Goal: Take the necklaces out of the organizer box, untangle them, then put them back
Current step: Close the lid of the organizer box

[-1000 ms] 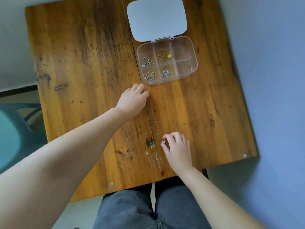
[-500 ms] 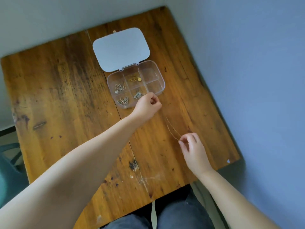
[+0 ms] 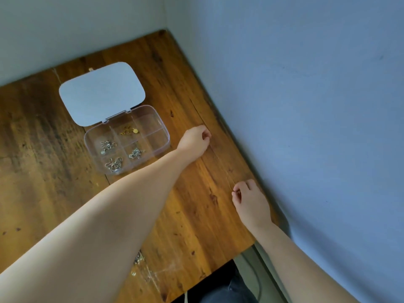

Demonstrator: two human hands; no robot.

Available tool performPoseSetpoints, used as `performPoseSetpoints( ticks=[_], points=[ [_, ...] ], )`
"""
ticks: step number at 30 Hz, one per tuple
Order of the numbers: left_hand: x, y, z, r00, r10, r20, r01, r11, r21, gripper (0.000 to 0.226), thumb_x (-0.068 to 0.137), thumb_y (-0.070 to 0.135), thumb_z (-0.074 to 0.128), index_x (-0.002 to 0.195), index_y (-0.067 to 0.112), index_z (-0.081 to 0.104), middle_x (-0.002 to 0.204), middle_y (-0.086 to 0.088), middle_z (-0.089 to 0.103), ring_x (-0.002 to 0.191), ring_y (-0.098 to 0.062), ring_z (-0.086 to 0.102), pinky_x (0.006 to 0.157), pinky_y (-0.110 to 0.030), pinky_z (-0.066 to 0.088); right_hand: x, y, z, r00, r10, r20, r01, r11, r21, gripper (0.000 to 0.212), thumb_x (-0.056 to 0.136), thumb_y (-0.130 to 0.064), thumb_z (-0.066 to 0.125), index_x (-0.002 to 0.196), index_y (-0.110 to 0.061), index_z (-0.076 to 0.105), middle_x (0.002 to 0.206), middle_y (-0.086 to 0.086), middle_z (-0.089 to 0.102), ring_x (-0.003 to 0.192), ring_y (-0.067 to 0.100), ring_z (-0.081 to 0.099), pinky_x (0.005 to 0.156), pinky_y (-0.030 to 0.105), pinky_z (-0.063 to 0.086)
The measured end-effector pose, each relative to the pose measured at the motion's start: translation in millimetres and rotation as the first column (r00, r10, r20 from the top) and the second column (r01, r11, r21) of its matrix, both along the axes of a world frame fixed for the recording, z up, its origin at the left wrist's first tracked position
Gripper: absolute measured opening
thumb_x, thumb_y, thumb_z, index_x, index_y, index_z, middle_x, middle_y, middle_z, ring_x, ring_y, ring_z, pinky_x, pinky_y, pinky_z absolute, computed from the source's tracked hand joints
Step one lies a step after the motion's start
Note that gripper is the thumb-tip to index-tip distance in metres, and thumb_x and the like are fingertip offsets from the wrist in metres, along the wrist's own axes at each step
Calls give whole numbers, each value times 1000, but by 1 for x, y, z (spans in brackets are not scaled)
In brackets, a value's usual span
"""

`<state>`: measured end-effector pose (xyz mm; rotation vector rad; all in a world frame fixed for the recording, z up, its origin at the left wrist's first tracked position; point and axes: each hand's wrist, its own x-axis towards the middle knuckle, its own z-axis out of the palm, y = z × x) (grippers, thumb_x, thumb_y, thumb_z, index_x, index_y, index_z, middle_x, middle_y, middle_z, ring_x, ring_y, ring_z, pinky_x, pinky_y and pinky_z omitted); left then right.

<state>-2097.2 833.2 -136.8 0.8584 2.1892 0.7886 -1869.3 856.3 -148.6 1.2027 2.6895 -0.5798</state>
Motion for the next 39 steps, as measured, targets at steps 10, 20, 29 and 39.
performPoseSetpoints(
  ticks=[10,20,29,39],
  points=[
    [-44,-110,56,951,304,-49,-284,928,239,18,93,16,50,92,30,62,81,15,63,71,-1,58,58,-8,45,-109,16,37,951,98,-293,-132,986,-98,19,95,-20,49,105,-13,63,108,4,60,82,8,56,69,17,46],
    [-170,-177,37,532,820,209,-833,551,-41,47,95,28,51,138,13,40,141,-9,49,126,-28,47,104,-44,43,-351,28,42,941,-152,-301,-110,705,-701,51,98,-32,41,145,-18,29,148,8,39,131,27,42,101,40,42],
    [-162,-189,54,642,740,198,-766,619,171,22,87,7,53,102,21,59,103,0,67,97,-13,63,73,-21,51,-336,40,58,890,12,-455,-283,798,-532,23,94,-23,52,115,-17,61,116,-1,64,108,18,59,89,30,49],
    [-88,-230,25,860,79,-504,-122,991,-53,39,89,0,49,127,8,49,142,-12,47,132,-30,42,104,-44,41,-228,18,24,758,631,-168,-651,750,-117,75,88,11,41,150,-22,13,160,-3,10,145,17,11,118,39,12]
  ],
)
